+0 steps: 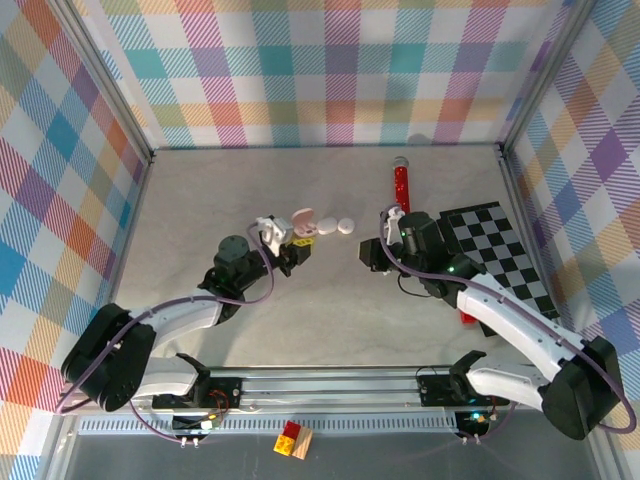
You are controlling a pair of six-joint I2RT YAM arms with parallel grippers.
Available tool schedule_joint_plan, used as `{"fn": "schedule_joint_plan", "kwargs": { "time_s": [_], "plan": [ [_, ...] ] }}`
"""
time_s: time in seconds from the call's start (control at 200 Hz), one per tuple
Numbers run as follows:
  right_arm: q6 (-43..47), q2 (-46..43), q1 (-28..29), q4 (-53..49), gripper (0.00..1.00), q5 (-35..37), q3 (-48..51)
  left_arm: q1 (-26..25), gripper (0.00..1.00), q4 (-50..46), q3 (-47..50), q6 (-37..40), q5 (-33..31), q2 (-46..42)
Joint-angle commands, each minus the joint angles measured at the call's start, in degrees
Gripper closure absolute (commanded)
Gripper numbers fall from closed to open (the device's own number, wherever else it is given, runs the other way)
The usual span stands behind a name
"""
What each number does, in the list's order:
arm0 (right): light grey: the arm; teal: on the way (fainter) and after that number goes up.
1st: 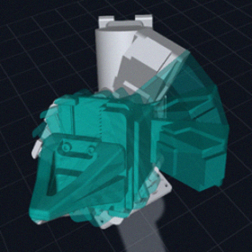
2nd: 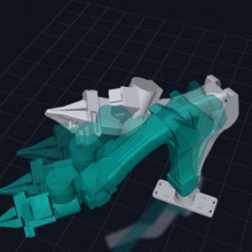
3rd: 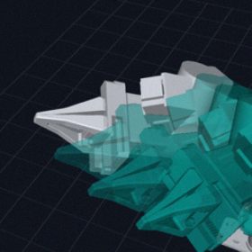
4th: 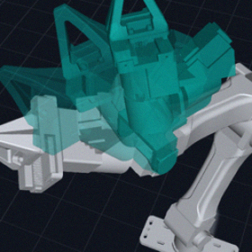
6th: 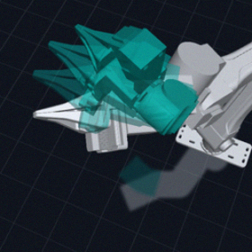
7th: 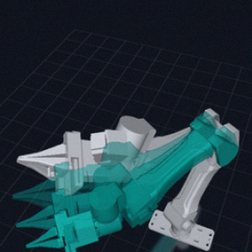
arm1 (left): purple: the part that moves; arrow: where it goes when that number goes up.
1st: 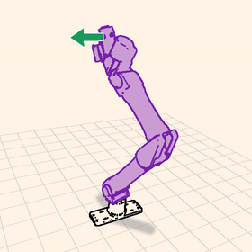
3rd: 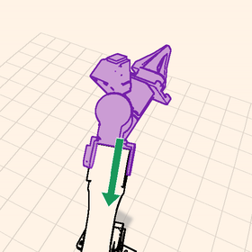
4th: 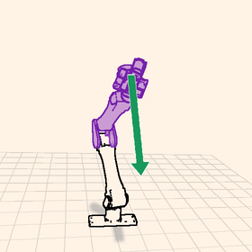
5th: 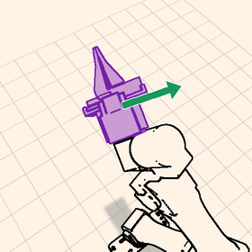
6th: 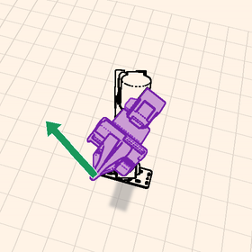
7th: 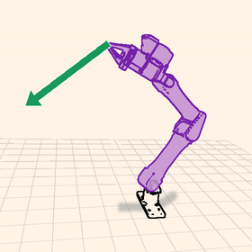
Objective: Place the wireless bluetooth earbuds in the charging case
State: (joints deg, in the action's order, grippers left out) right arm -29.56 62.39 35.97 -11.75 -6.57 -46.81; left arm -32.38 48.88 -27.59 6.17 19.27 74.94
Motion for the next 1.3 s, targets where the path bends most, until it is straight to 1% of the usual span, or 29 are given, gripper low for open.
{"fn": "schedule_joint_plan", "kwargs": {
  "time_s": [0.0, 0.115, 0.335, 0.65, 1.295],
  "plan": [
    [-2.8, -1.3, -0.3, 8.5, 0.81, -10.8, 0.4, -2.2, 0.66, 4.1, -2.4, 3.7, -0.6, 2.2],
    [-5.1, -0.9, -0.3, 13.6, 0.81, -15.5, 0.0, -3.5, 0.66, 7.1, -3.1, 4.1, 0.3, 4.5],
    [-7.2, 1.4, -0.4, 18.2, 0.81, -18.2, -0.6, -5.4, 0.66, 7.9, -4.1, 5.9, 1.9, 6.0],
    [-9.7, 3.7, -0.6, 22.7, 0.82, -19.5, -0.7, -7.9, 0.66, 5.7, -4.8, 9.4, 2.4, 5.6],
    [-10.4, 6.8, -1.0, 22.7, 0.82, -19.7, -0.7, -9.4, 0.66, 3.3, -6.4, 11.5, 2.8, 5.1]
  ]
}}
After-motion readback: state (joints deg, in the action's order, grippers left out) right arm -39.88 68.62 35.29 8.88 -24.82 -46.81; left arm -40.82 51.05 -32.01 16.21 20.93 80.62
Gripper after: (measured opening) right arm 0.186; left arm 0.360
